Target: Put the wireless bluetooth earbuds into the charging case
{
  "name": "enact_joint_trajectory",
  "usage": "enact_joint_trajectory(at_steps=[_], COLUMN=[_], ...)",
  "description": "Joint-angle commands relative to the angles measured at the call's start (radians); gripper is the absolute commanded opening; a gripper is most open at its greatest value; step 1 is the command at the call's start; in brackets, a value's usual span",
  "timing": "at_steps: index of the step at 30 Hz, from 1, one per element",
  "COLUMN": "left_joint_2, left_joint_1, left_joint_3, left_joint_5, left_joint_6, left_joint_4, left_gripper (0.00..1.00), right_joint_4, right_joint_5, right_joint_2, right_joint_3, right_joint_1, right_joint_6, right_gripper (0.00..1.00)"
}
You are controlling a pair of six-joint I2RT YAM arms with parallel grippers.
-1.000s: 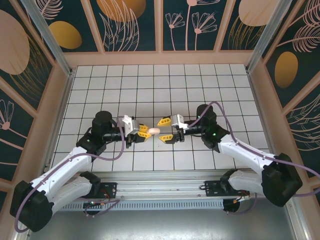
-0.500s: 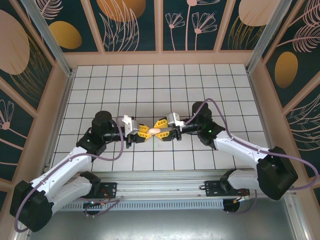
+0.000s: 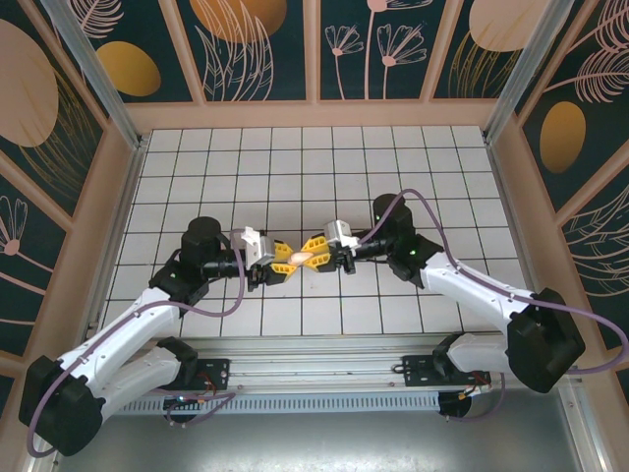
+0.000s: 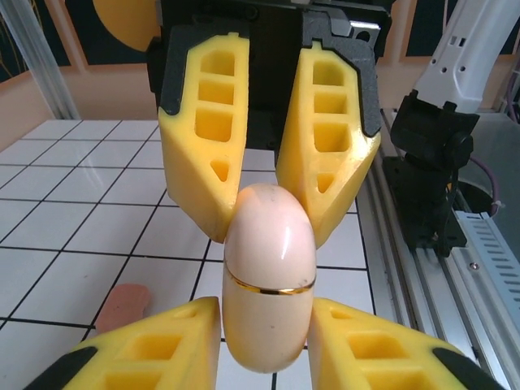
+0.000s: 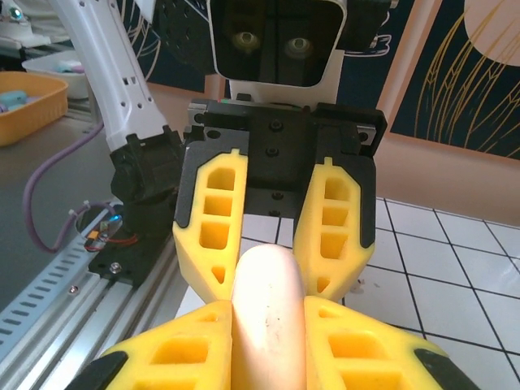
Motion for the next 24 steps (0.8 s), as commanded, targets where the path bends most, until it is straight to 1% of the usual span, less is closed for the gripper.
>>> enact_joint_trajectory(at_steps=[1, 3, 8, 14, 19, 24], left_joint_2=[-0.005, -0.002, 0.011, 0.024, 0.021, 0.018], left_joint_1=[-0.006, -0.008, -0.010, -0.015, -0.016, -0.018], left_joint_3=[0.049, 0.055, 0.056, 0.062, 0.062, 0.062], left_joint_5=[-0.017, -0.017, -0.015, -0.012, -0.010, -0.011], left_joint_6=[0.069, 0.075, 0.077, 0.076, 0.072, 0.068], left_joint_4=[-0.088, -0.099, -0.099, -0.097, -0.096, -0.096], left_gripper=[0.36, 0.37, 0.41, 0.40, 0.30, 0.25], right_joint_4=[-0.159, -0.188, -0.189, -0.176, -0.178, -0.179], right_joint_5=[0.056, 0.065, 0.065, 0.058, 0.052, 0.051], right_joint_2=[-0.015, -0.015, -0.015, -0.009, -0.002, 0.001], right_joint_3=[0.074, 0.087, 0.099, 0.106, 0.113, 0.117], right_joint_1=[0.013, 0.015, 0.024, 0.039, 0.042, 0.042], right_joint_6=[-0.118, -0.136, -0.145, -0.153, -0.153, -0.151], right_gripper=[0.16, 0.16, 0.16, 0.16, 0.16, 0.16])
